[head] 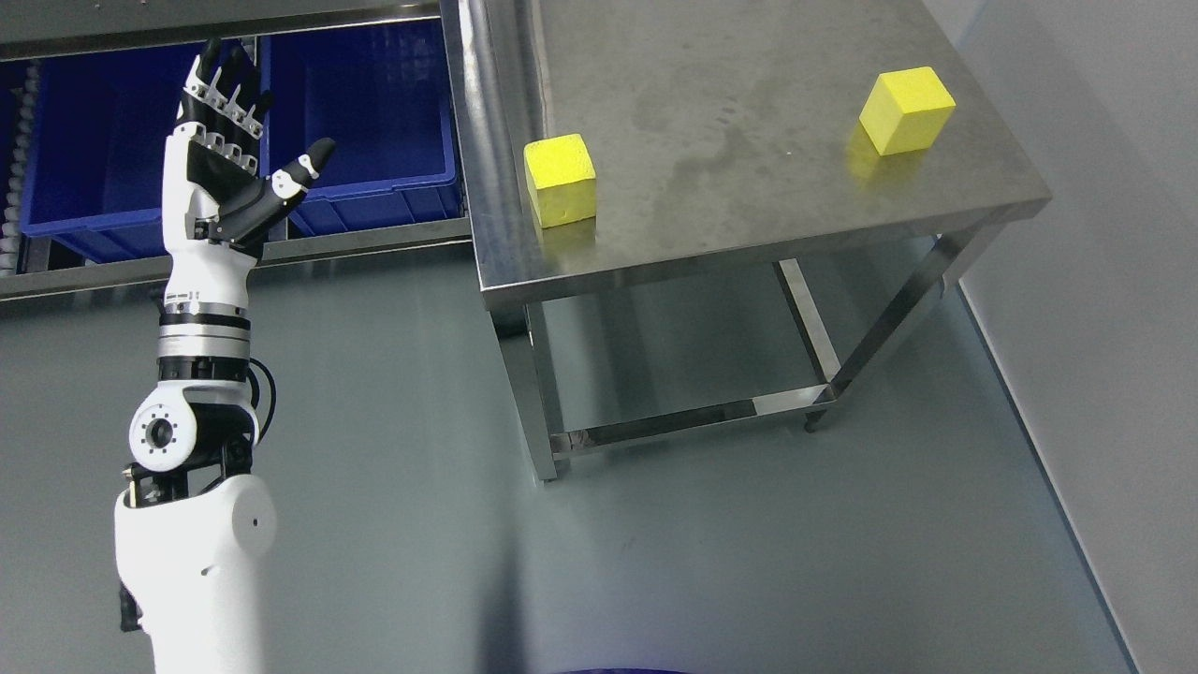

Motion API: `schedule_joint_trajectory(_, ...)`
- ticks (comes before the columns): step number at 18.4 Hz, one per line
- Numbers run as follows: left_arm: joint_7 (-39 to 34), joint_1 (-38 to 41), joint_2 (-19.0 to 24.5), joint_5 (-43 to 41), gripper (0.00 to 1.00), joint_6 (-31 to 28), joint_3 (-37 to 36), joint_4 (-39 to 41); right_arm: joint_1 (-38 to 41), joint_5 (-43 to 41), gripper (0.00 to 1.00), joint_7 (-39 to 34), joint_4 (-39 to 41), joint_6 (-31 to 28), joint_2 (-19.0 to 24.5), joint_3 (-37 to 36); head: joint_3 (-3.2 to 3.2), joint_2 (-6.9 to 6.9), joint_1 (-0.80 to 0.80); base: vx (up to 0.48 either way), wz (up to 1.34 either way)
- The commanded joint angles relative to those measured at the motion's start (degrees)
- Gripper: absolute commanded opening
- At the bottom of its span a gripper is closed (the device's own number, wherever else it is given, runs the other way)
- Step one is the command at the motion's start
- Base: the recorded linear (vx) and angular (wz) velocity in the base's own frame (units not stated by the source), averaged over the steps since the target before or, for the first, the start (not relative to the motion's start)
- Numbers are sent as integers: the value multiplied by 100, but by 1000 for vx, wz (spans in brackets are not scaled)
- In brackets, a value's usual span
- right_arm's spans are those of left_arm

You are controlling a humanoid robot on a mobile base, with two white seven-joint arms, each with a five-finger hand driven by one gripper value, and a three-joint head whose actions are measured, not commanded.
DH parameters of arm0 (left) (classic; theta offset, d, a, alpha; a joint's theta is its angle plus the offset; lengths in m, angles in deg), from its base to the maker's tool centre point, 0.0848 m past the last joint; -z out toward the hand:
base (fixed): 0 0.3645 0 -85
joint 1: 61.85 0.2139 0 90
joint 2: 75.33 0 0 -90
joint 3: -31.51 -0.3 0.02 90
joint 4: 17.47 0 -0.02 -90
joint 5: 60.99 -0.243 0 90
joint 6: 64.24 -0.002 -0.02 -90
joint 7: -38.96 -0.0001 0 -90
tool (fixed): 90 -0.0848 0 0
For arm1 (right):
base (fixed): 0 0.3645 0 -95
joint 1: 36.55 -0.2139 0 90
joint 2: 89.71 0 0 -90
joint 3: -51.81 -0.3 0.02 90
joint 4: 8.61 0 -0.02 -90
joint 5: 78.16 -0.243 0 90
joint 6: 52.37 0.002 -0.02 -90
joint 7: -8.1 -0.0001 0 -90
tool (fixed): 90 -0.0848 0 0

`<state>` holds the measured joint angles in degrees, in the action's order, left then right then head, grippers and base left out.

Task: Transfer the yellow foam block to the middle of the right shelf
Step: 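Reach the left hand toward the nearer yellow foam cube on the table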

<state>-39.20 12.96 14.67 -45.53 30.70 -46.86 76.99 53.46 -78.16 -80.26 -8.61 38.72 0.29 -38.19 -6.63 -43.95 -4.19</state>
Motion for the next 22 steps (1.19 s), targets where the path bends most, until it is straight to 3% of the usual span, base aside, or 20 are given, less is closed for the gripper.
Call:
schedule_joint_trajectory(1, 2, 34, 100, 1, 100, -1, -47, 3, 140, 18, 100, 3, 100, 5, -100, -70, 0, 0, 0, 0, 0)
schedule_joint_trajectory(4, 116, -54, 100, -8, 100, -1, -64, -15, 131, 18, 100, 3, 100, 5, -100, -70, 0, 0, 0, 0, 0)
schedule_joint_trajectory(8, 914, -519, 1272, -26, 100, -28, -721, -532, 131, 18, 100, 3, 100, 5, -100, -70, 0, 0, 0, 0, 0)
schedule_joint_trajectory(13, 1530, -1318, 2064, -709, 100, -316, -1732, -1122, 140, 18, 100, 3, 100, 5, -100, -70, 0, 0, 0, 2, -48)
schedule_joint_trajectory(16, 2276, -1732, 1943, -1053, 100, -1238, -2014, -1244, 131, 18, 100, 3, 100, 5, -100, -70, 0, 0, 0, 1, -192)
schedule_joint_trajectory(22, 2594, -2085, 1609, -2029, 100, -1329, -2279, -1764, 140, 18, 100, 3, 100, 5, -100, -70, 0, 0, 0, 9, -141)
